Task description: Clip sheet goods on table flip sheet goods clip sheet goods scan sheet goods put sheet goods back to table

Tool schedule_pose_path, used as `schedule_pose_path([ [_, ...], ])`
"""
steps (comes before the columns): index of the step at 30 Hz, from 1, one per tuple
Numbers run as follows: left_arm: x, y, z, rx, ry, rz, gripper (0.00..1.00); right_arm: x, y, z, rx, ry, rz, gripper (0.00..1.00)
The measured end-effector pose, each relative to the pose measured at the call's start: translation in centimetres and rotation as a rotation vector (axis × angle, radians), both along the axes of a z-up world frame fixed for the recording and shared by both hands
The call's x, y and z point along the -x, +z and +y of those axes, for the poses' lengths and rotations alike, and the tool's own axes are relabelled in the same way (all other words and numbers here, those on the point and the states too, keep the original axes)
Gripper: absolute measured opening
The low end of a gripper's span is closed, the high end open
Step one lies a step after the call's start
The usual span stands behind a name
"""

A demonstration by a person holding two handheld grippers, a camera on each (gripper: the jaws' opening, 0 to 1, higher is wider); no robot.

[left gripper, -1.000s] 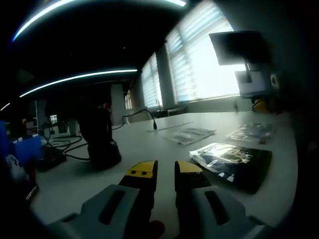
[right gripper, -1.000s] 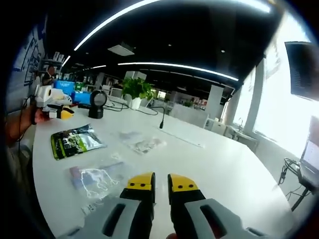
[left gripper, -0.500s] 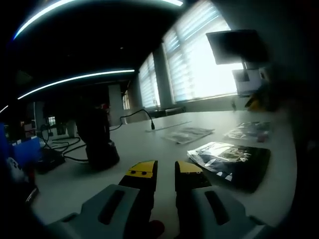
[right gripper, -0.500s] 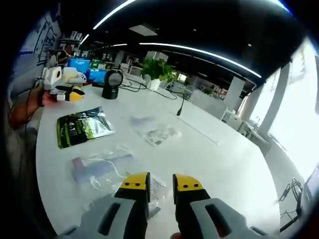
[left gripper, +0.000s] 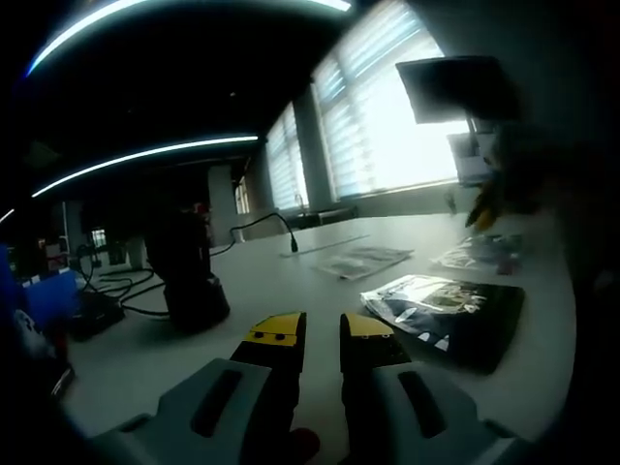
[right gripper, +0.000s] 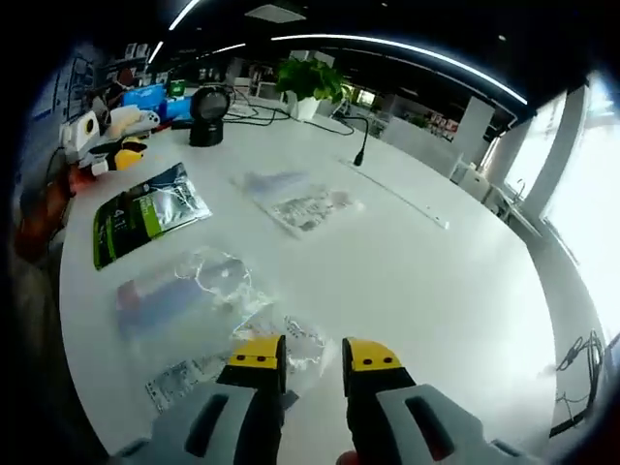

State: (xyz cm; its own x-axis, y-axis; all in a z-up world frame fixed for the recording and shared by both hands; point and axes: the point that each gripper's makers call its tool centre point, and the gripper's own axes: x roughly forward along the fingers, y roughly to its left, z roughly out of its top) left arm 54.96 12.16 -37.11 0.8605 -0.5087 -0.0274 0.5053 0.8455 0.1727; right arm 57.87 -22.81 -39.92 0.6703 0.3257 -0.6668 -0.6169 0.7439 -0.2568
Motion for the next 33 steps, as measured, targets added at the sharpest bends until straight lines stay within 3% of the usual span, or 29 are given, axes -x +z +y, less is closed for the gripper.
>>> schedule_pose_path([
  [4, -0.2, 0.0, 0.2, 0.016, -0.004, 0.002, 0.07, -0.6, -0.3, 0.1, -0.01, -0.007, 0.012, 0.21],
  [9, -0.2, 0.0, 0.1, 0.014, -0.008, 0.001, 0.07, 0.2, -1.1, 0.3, 0.012, -0.01, 0.071, 0.22],
  [22, -0.2, 0.0, 0.0, 0.022, -0.014, 0.006, 0.07, -0.4, -1.8, 0.4, 0.005, -0.012, 0.171, 0.23],
  [28, -0.2, -0.1, 0.0, 0.02, -0.016, 0.007, 0.07, -1.6, -2.4, -0.1, 0.013, -0.016, 0.198, 0.22],
  [33, -0.1, -0.1, 0.0, 0.018, -0.013, 0.004, 0.07, -2.3, -2.4, -0.8, 0.058, -0.038, 0.182, 0.29],
])
